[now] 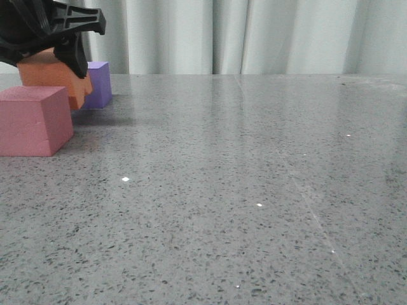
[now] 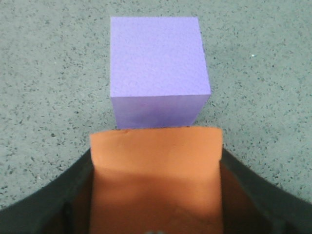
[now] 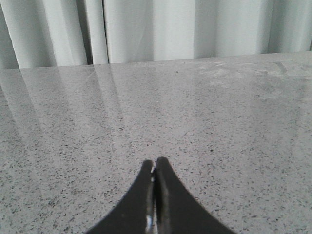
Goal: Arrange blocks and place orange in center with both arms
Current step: 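Lower the orange cube between the pink block and purple cube, open left gripper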
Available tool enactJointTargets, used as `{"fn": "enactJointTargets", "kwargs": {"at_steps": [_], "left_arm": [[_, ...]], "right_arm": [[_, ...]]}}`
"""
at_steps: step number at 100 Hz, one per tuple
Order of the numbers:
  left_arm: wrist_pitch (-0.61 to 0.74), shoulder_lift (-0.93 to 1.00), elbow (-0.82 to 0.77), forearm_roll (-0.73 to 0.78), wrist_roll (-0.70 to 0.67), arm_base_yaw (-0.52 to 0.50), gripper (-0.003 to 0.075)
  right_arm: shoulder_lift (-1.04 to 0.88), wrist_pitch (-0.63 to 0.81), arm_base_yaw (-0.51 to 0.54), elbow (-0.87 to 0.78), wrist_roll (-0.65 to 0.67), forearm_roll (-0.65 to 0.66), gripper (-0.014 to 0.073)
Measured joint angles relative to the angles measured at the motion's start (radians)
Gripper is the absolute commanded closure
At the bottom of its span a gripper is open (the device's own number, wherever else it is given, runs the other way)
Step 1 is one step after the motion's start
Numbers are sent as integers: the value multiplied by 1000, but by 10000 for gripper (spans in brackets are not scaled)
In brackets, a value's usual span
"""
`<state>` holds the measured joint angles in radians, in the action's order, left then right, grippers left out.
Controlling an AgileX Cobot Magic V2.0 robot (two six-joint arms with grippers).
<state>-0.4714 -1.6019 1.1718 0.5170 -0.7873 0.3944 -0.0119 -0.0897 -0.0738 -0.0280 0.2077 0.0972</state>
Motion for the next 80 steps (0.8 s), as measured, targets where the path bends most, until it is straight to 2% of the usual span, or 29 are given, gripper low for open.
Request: {"fn": "enactJointTargets", "kwargs": {"at_steps": [21,28,35,47,57,80], "left_arm": [[12,-44,0,-4,0,0,565],[18,-57,0,-4,2,0,542],[22,-57,0,-4,2,0,485],[26,-59,0,-7,2,0,304],[34,-61,0,-19,4,0,198],[46,-67,0,-39,29,0,181]], "right_arm": [[0,0,0,0,0,0,653],[0,0,0,0,0,0,653],[0,0,0,0,0,0,653],[0,0,0,0,0,0,653],[0,0,0,0,0,0,653],[0,0,0,0,0,0,653]]}}
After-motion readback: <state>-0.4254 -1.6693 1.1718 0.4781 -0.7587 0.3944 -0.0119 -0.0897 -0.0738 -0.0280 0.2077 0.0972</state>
